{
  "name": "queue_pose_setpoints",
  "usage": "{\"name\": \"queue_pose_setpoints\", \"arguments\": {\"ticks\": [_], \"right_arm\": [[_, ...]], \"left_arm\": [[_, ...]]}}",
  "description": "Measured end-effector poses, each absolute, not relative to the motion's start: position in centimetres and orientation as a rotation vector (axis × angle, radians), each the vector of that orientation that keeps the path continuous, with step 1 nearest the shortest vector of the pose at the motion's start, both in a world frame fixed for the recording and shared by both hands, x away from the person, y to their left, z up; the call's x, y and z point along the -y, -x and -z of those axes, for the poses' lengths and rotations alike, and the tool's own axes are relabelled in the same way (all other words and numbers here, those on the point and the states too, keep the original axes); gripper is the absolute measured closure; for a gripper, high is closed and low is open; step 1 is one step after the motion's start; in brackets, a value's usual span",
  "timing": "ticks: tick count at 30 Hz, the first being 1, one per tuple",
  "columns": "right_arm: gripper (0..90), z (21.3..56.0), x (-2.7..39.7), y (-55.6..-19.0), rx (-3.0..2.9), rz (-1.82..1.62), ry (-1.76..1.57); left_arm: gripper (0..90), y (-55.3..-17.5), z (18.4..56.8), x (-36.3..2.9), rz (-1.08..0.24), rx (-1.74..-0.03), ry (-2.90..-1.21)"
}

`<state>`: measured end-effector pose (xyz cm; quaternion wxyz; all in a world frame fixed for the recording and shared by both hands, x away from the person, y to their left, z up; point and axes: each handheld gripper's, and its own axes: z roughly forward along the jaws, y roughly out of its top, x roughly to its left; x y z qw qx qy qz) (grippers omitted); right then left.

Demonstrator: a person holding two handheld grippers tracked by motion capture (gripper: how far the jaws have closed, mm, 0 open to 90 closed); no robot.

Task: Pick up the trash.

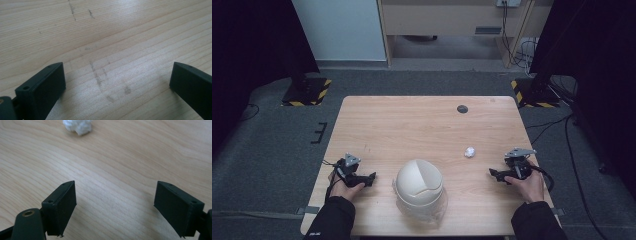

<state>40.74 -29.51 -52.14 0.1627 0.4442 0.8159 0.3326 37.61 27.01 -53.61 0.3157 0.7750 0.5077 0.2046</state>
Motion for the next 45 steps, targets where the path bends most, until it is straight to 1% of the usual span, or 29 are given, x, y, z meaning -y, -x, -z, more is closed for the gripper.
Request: {"name": "queue_pose_setpoints", "arguments": {"ticks": [10, 15, 22, 29, 45], "right_arm": [[18.4, 50.5, 29.1, -40.5, -2.304, -1.074, -1.169], [18.8, 48.7, 29.0, -40.0, -2.237, -1.181, -1.126], [19.4, 47.0, 28.9, -39.7, -2.152, -1.272, -1.118], [18.5, 44.3, 29.0, -39.1, -2.048, -1.355, -1.092], [18.1, 41.3, 28.4, -38.2, -2.014, -1.461, -1.025]], "left_arm": [[0.0, -37.5, 53.6, -26.9, -0.536, -1.331, -2.044], [0.0, -37.4, 53.6, -26.8, -0.534, -1.328, -2.046], [0.0, -37.4, 53.6, -26.7, -0.532, -1.331, -2.052], [0.0, -37.4, 53.5, -26.6, -0.531, -1.331, -2.054], [0.0, -37.4, 53.5, -26.5, -0.526, -1.321, -2.058]]}}
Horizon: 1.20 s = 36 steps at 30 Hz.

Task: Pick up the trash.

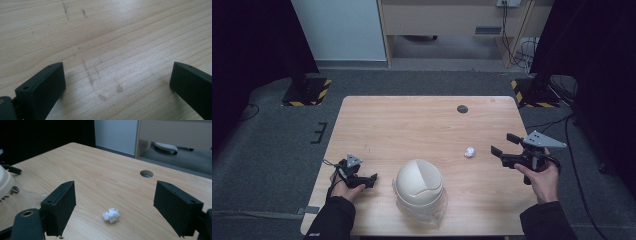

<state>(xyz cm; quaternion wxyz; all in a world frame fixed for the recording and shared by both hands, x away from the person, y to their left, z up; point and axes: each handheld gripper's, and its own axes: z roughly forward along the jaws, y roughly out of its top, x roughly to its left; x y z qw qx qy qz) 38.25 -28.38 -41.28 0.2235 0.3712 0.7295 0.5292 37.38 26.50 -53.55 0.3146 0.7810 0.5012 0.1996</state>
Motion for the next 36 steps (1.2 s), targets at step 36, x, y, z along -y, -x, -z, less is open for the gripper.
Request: {"name": "queue_pose_setpoints", "arguments": {"ticks": [36], "right_arm": [[19.8, 35.3, 21.5, -36.1, -2.109, -1.688, -0.67]], "left_arm": [[0.0, -37.4, 53.6, -26.4, -0.526, -1.306, -2.061]]}}
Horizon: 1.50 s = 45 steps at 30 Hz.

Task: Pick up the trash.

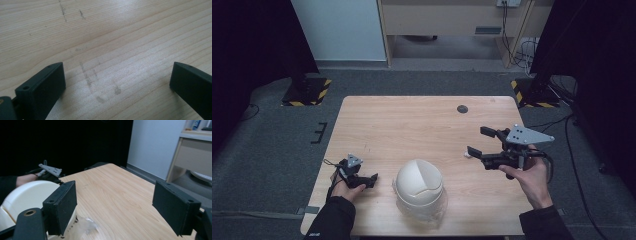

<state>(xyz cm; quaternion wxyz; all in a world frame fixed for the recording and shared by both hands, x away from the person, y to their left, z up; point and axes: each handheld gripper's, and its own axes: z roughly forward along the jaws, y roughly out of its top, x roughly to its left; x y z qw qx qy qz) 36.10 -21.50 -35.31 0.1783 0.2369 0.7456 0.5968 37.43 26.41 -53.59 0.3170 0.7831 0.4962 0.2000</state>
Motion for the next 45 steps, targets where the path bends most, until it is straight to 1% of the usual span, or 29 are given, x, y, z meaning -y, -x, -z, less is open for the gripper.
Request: {"name": "queue_pose_setpoints", "arguments": {"ticks": [7, 15, 25, 45], "right_arm": [[20.1, 35.1, 19.7, -36.0, -2.146, -1.731, -0.614], [20.6, 36.4, 17.6, -35.7, -2.239, -1.741, -0.579], [21.2, 37.1, 16.6, -35.2, -2.289, -1.784, -0.554], [23.2, 40.0, 14.1, -33.6, -2.481, -1.766, -0.474]], "left_arm": [[0.0, -37.4, 53.6, -26.4, -0.525, -1.304, -2.061], [0.0, -37.4, 53.6, -26.4, -0.525, -1.304, -2.061], [0.0, -37.5, 53.6, -26.4, -0.524, -1.302, -2.063], [0.0, -37.5, 53.6, -26.4, -0.524, -1.301, -2.063]]}}
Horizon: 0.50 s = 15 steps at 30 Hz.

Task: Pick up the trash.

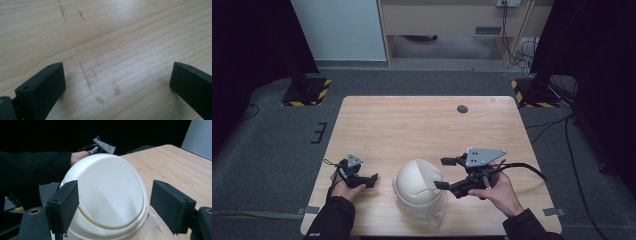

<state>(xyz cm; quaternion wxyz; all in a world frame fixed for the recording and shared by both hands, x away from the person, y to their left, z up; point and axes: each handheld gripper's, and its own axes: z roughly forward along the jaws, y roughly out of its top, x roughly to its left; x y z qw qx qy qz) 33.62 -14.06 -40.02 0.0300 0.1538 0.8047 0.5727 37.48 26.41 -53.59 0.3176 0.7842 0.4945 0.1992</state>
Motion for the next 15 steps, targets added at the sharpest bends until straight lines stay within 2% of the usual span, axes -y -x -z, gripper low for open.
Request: {"name": "queue_pose_setpoints", "arguments": {"ticks": [15], "right_arm": [[24.3, 41.6, 13.1, -32.7, -2.605, -1.724, -0.424]], "left_arm": [[0.0, -37.5, 53.6, -26.4, -0.525, -1.301, -2.064]]}}
